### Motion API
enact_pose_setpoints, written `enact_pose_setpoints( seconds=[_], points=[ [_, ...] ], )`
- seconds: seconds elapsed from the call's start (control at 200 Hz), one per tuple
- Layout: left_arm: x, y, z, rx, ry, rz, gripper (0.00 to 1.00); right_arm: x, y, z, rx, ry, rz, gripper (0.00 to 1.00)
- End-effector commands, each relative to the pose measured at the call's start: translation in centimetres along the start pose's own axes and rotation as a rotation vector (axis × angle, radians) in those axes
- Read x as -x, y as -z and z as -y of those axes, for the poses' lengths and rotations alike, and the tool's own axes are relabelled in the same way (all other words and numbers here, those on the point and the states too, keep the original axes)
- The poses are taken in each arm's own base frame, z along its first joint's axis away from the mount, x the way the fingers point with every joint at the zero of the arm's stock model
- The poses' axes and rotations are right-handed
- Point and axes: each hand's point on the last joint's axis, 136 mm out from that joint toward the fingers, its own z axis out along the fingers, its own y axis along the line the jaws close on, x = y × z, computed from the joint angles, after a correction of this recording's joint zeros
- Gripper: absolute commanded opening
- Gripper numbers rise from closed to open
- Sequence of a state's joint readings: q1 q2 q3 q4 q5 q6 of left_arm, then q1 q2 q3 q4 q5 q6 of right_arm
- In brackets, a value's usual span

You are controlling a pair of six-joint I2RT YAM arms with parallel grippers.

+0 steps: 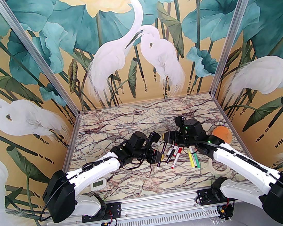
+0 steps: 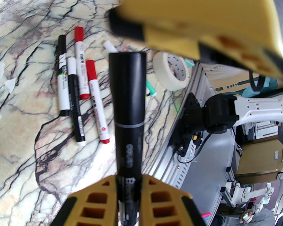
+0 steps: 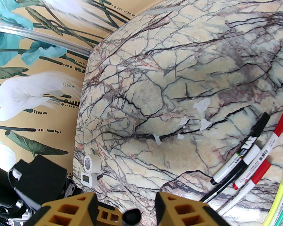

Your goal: Open the pen caps

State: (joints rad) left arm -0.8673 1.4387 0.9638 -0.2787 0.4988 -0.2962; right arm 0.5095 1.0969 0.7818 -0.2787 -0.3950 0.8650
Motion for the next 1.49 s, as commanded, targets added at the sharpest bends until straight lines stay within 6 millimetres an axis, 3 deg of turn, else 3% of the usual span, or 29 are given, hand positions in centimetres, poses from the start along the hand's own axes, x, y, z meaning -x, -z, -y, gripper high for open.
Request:
enact_pose_setpoints(
  seconds=[0.0, 0.83, 1.355, 1.49],
  points=[
    [0.6, 0.6, 0.7, -0.033, -0.015, 0.026, 0.18, 0.7, -0.1, -1.0, 0.003, 0.015, 0.018, 0.48],
    [1.4, 0.5, 1.0, -0.049, -0.019, 0.057, 0.18, -1.0, -1.8, -0.9, -0.007, 0.022, -0.067, 0.31],
    [1.1, 0.6, 1.3, -0.064, -0.016, 0.051, 0.18, -0.8, -1.5, -0.8, -0.015, 0.027, -0.048, 0.17],
    [1.4, 0.6, 1.8, -0.098, -0.010, 0.066, 0.27, -0.8, -1.3, -1.1, -0.002, 0.030, -0.041, 0.14]
  ],
)
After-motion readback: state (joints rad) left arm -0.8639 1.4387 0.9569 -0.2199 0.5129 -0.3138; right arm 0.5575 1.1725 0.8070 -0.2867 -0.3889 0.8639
